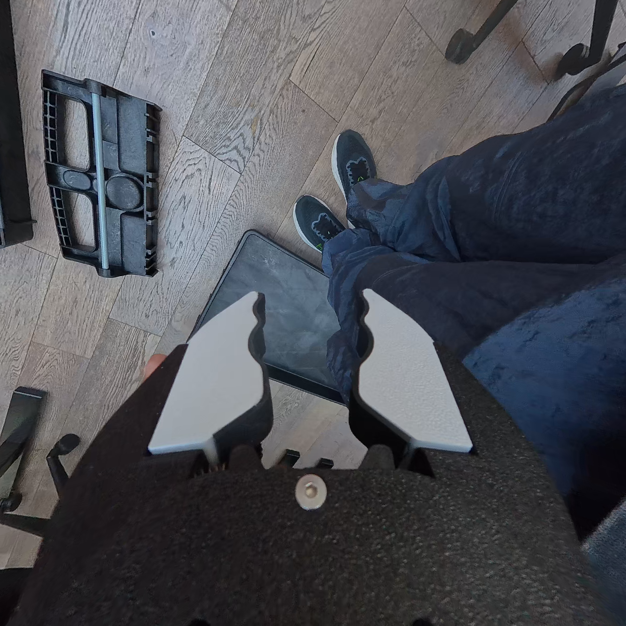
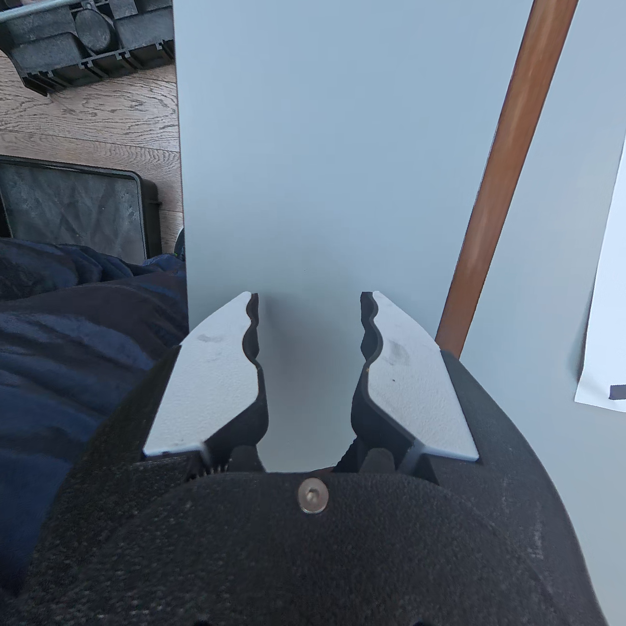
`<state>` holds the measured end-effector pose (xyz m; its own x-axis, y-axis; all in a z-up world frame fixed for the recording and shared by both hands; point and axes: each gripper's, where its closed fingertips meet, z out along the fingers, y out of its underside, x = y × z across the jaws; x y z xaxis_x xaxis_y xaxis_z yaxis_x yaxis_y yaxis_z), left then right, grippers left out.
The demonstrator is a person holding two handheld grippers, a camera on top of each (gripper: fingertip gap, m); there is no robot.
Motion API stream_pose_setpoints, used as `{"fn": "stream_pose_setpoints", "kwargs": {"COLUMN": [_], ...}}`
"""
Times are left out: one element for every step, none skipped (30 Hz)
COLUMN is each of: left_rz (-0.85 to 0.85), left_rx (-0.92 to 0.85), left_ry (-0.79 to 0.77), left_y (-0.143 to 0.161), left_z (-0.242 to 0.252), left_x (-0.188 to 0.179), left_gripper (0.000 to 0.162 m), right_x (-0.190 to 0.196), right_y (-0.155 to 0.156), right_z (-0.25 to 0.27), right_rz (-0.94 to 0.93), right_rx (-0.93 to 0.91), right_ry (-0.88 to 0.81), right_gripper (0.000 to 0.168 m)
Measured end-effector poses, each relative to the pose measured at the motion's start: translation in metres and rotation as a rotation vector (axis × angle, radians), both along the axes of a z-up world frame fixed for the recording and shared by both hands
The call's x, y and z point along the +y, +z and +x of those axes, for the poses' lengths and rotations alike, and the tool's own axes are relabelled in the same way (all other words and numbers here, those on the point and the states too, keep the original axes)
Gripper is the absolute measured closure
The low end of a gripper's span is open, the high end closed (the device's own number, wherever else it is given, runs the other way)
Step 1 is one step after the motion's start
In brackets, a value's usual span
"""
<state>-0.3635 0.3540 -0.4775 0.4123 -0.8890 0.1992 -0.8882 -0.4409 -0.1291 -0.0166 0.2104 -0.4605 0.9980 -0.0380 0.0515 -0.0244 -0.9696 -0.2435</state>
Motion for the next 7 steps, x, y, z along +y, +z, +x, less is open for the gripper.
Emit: {"fn": "stream_pose_setpoints", "kwargs": {"left_rz": [0.002, 0.003, 0.003, 0.003, 0.003, 0.003, 0.004], "left_rx": [0.000, -0.001, -0.002, -0.003, -0.004, -0.006, -0.008], "left_ry": [-0.002, -0.002, 0.000, 0.003, 0.007, 0.010, 0.013], "left_y": [0.0003, 0.0005, 0.0008, 0.0009, 0.0009, 0.0010, 0.0012], "left_z": [0.0005, 0.0013, 0.0023, 0.0036, 0.0050, 0.0066, 0.0084], "left_x": [-0.0008, -0.0016, -0.0021, -0.0024, -0.0025, -0.0024, -0.0022], "left_gripper": [0.109, 0.109, 0.109, 0.109, 0.109, 0.109, 0.109], "right_x": [0.0003, 0.0002, -0.0003, -0.0010, -0.0014, -0.0016, -0.0014], "right_y": [0.0002, -0.0001, -0.0009, -0.0019, -0.0028, -0.0035, -0.0041], "right_z": [0.0013, 0.0021, 0.0022, 0.0020, 0.0014, 0.0007, -0.0001], "right_rz": [0.002, 0.002, 0.000, -0.003, -0.006, -0.009, -0.010], "right_rx": [0.000, 0.000, 0.001, 0.003, 0.005, 0.007, 0.009], "right_ry": [-0.002, -0.002, 0.000, 0.002, 0.005, 0.010, 0.016], "right_gripper": [0.109, 0.109, 0.109, 0.109, 0.109, 0.109, 0.109]}}
